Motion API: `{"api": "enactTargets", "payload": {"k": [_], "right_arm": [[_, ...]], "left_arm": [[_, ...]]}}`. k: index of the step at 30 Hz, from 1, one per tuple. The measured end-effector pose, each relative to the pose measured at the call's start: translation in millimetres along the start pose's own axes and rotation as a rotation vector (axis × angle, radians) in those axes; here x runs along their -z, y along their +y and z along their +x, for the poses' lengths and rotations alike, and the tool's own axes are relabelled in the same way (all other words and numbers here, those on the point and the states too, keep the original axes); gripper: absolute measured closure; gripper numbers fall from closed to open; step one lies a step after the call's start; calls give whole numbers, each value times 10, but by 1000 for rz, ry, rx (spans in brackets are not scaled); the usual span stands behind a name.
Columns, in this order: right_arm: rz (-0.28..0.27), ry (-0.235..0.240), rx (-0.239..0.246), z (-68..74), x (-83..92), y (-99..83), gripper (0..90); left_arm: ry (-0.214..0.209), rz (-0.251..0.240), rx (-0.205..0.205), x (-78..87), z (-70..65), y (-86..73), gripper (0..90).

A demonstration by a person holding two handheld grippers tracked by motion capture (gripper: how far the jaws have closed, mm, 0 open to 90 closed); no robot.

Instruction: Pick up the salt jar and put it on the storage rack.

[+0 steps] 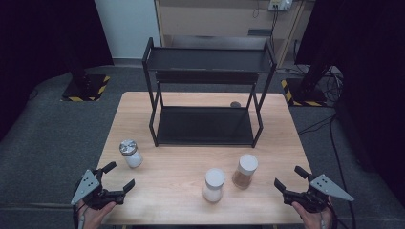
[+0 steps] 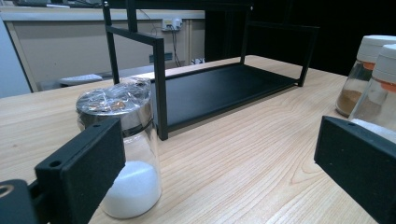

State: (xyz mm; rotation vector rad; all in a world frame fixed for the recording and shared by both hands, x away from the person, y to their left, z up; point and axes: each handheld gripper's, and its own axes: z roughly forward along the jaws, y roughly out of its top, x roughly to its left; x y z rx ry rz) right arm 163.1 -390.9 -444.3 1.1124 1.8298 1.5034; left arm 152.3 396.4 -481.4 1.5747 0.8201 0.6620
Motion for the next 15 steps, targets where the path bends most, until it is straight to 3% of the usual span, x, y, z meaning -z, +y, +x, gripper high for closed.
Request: {"api": "enactTargets", "payload": {"k": [15], "right_arm": [[12, 1, 25, 34, 11, 9, 56]], "left_arm": [[-1, 8, 17, -23, 27, 2, 5]]}}
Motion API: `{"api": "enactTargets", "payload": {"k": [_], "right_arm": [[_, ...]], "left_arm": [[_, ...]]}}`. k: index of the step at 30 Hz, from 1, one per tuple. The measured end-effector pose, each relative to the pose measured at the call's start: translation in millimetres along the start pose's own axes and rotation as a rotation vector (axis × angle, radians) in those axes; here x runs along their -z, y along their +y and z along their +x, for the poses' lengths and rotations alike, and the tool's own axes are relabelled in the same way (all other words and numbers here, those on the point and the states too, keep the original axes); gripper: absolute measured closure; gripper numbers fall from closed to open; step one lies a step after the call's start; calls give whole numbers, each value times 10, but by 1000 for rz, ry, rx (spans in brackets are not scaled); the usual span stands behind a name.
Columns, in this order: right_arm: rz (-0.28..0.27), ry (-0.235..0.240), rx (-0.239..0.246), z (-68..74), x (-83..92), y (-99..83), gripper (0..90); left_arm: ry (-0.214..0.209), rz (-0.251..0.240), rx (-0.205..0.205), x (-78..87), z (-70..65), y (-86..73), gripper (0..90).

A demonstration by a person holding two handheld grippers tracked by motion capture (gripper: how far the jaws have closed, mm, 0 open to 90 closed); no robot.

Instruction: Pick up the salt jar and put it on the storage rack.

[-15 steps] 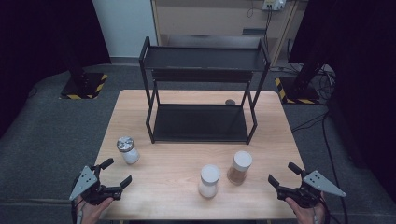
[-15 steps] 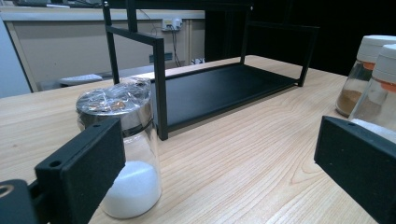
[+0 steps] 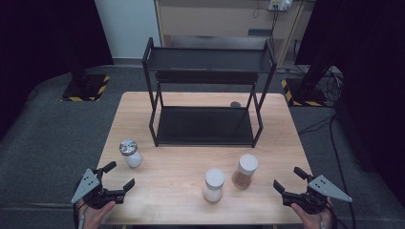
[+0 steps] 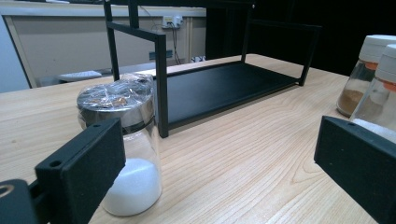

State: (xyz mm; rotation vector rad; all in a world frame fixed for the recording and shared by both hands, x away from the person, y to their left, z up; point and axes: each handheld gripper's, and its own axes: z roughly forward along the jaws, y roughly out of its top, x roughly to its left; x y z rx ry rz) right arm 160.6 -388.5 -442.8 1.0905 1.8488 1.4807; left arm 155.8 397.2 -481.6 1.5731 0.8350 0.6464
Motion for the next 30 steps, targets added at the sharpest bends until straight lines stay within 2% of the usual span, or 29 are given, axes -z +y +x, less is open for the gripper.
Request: {"api": "enactTargets", "payload": {"k": [8, 14, 16, 22, 28, 30], "right_arm": [[1, -2, 6, 16, 12, 2, 57], [2, 1, 6, 15, 11, 3, 57], [1, 3, 3, 8, 13, 0, 57], [-1, 6, 2, -1, 12, -5, 58], [2, 8, 7, 4, 12, 0, 58], [2, 9, 9, 4, 13, 0, 59]], "left_arm": [[8, 7, -4, 8, -22, 22, 4], [36, 11, -14, 56, -90, 53, 4], [41, -1, 2, 97, -98, 67, 4], [71, 17, -44, 153, -135, 218, 3], [81, 24, -58, 185, -123, 344, 1], [88, 41, -75, 181, -117, 422, 2]]}}
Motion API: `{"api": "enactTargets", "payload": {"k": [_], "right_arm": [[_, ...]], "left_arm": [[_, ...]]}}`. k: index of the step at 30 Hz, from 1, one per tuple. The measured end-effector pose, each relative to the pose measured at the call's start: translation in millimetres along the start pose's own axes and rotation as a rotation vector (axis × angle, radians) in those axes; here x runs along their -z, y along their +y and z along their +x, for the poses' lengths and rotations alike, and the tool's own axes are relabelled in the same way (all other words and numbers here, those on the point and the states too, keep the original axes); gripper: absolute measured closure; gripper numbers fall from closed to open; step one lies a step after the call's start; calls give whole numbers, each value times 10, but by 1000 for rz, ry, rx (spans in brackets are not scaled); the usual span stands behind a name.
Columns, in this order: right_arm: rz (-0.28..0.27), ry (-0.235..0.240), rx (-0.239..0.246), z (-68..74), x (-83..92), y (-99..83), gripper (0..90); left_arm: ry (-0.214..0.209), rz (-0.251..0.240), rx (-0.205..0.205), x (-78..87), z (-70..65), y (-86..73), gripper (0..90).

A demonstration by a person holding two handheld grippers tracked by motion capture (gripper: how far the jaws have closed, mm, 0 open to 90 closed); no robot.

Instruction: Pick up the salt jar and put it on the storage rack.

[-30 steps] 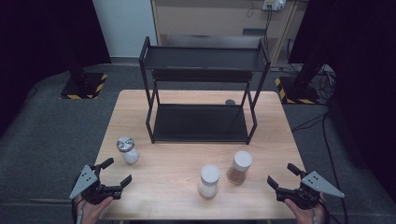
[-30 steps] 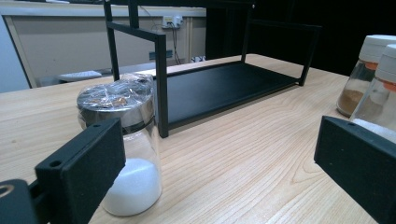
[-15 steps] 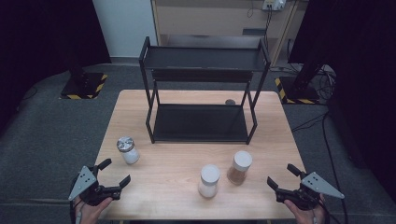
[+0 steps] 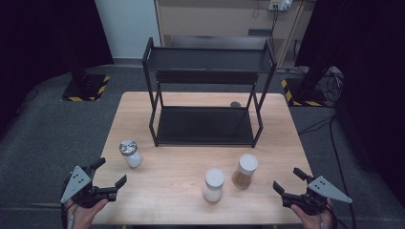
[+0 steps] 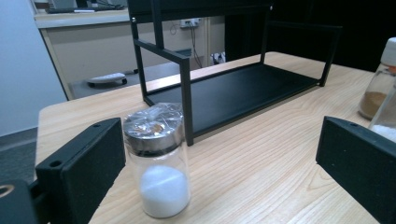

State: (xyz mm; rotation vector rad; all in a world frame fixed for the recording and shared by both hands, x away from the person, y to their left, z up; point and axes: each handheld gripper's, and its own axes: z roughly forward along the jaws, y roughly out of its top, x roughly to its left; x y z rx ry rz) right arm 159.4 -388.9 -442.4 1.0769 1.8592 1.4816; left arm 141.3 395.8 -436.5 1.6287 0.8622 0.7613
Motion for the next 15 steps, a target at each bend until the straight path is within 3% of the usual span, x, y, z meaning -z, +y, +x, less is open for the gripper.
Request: {"api": "enactTargets", "payload": {"k": [5, 15], "right_arm": [[2, 2, -6, -6, -3, -1, 62], [3, 2, -3, -5, -2, 0, 63]], "left_arm": [[12, 17, -11, -13, 19, 77, 3], [15, 47, 18, -107, 170, 210, 2]]}}
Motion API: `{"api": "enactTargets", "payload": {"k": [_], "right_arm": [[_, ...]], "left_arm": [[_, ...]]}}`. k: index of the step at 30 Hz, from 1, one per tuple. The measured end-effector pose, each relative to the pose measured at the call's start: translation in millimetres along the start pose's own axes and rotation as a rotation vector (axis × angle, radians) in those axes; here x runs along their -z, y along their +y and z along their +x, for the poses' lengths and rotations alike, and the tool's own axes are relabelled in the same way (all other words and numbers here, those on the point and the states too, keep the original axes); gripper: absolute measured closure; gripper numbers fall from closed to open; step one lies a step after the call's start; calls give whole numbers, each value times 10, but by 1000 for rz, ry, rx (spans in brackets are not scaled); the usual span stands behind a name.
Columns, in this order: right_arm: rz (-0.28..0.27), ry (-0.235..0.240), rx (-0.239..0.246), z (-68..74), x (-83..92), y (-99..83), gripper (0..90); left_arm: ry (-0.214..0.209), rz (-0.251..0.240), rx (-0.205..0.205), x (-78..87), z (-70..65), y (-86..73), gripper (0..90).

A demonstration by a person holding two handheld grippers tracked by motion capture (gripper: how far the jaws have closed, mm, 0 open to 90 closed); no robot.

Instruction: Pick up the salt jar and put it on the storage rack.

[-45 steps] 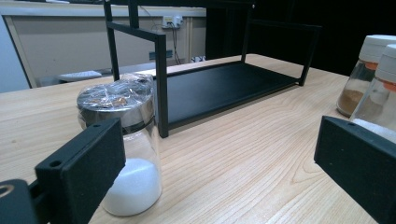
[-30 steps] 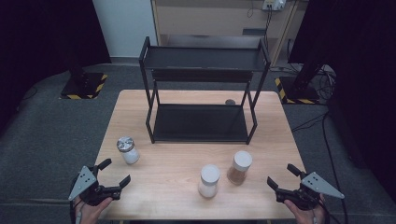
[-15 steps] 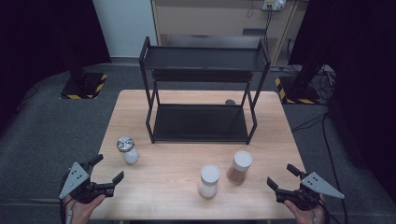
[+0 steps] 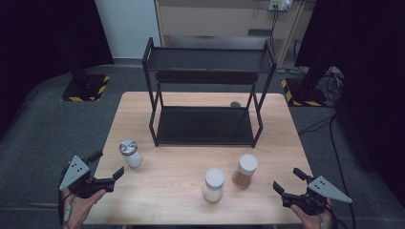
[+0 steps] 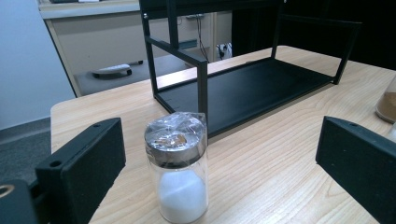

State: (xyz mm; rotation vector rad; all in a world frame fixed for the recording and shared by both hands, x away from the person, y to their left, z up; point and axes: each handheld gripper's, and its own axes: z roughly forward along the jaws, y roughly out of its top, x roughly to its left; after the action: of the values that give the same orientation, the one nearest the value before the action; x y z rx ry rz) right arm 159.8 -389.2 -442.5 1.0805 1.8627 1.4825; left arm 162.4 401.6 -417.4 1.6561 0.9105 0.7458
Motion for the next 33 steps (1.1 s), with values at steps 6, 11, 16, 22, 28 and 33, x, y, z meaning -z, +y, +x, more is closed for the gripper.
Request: {"api": "enactTargets", "payload": {"k": [6, 11, 16, 22, 28, 33], "right_arm": [[0, 1, 0, -2, 2, -1, 66], [1, 2, 2, -2, -2, 0, 66], [1, 1, 1, -2, 0, 0, 66], [0, 3, 1, -5, -1, -3, 67], [1, 2, -3, -4, 2, -2, 67], [1, 1, -2, -4, 3, -3, 67]], "left_arm": [[8, 30, 0, -81, 62, 51, 2], [11, 57, 19, -183, 140, 68, 3], [0, 76, 42, -316, 204, 93, 2], [9, 90, 37, -462, 225, 112, 7], [9, 103, 39, -591, 253, 92, 13], [13, 115, 47, -714, 284, 58, 23]]}}
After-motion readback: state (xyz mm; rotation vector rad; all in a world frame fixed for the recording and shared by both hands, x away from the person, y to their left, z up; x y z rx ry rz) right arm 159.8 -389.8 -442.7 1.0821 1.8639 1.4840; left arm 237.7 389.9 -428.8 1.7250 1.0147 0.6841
